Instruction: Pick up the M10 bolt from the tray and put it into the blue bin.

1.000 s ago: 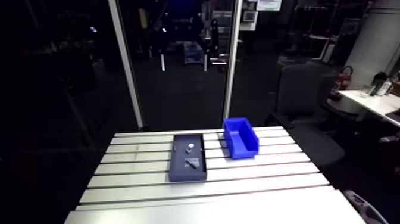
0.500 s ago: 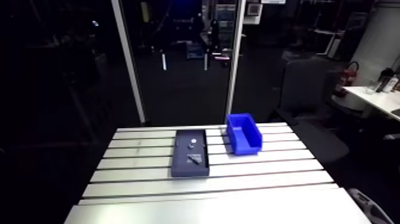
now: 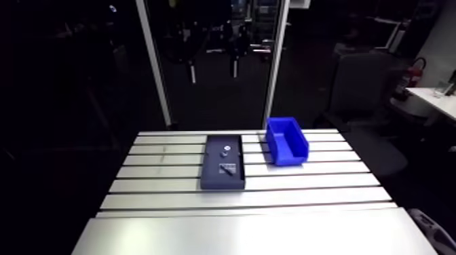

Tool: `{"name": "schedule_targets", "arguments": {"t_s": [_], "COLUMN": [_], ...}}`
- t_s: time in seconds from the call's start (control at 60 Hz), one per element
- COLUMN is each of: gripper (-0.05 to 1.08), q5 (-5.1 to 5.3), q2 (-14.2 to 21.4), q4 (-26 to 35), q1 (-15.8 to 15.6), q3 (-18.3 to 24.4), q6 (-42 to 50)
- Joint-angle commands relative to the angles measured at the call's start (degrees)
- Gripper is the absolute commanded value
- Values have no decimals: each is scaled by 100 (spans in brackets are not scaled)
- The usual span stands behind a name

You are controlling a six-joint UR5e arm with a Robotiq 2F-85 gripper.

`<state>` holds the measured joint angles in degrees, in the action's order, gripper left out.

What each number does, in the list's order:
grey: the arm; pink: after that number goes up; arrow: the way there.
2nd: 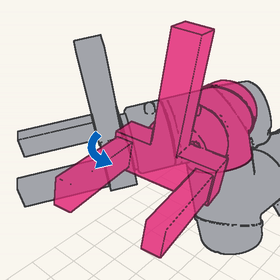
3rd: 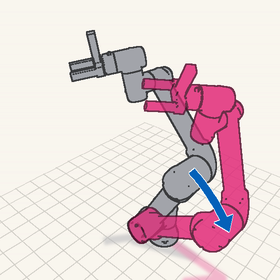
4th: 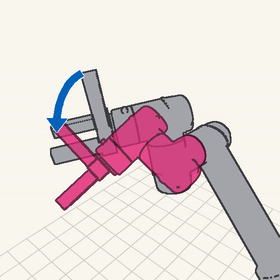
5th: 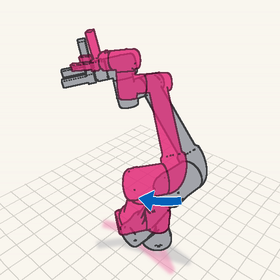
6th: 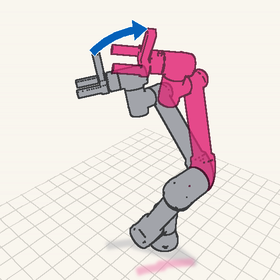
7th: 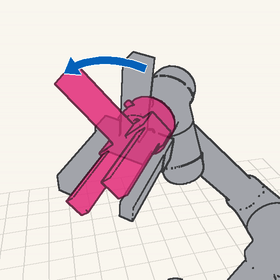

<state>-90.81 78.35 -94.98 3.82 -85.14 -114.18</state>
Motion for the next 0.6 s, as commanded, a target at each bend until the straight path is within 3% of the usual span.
{"name": "schedule_targets", "arguments": {"t_s": [0.017,0.217,0.317,0.6], "gripper": [1,1,1,1], "q5": [-145,-261,-428,-398], "q2": [-197,-364,-430,-492], "q4": [-432,-583,-845,-1485], "q1": [22,30,38,168], "q3": [-213,-446,-698,-1238], "q6": [-1123,-1591,-1900,-2294]}}
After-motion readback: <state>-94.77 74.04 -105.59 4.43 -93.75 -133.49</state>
